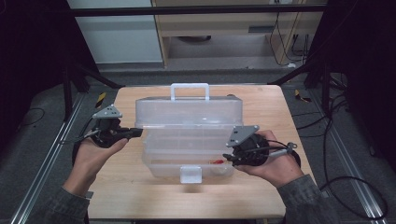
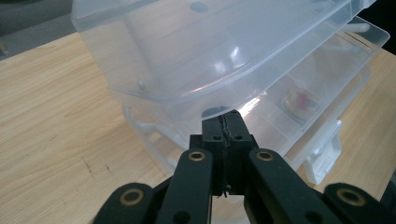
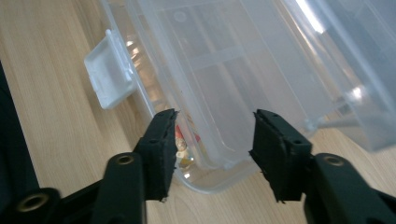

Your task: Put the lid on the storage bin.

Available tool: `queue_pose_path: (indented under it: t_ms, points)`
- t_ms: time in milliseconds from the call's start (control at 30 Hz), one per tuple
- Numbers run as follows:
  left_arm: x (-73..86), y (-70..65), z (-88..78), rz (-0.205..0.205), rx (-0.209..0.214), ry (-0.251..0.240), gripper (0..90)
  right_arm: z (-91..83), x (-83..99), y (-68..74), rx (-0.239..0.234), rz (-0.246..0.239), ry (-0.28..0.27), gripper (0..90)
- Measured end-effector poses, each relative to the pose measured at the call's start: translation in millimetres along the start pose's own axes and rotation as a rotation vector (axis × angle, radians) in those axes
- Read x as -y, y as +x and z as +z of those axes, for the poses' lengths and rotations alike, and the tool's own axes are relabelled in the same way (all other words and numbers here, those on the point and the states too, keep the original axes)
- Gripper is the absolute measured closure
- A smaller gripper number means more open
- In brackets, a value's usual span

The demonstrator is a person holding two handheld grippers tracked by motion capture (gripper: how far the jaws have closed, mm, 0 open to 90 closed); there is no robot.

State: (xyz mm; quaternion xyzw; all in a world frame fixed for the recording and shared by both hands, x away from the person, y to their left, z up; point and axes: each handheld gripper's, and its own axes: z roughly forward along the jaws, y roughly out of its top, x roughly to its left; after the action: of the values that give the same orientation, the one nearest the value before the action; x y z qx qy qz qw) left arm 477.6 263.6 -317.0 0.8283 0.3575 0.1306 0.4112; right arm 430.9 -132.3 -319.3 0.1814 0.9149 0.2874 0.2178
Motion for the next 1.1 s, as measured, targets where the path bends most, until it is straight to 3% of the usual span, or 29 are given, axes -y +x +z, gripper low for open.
queue_pose_path:
  t_ms: [167, 600, 1100]
  points:
    - [5.6, -4.4, 1.2, 0.006, 0.002, 0.003, 89.4, -8.2, 14.1, -4.5, 0.02, 0.03, -0.001, 56.6]
    - [13.3, -14.4, 3.5, 0.031, 0.019, -0.006, 89.4, -20.1, 52.7, -26.0, 0.106, 0.179, 0.015, 65.2]
    - [26.4, -17.1, 4.2, 0.029, 0.033, -0.003, 89.4, -11.8, 70.1, -37.7, 0.135, 0.237, 0.034, 63.7]
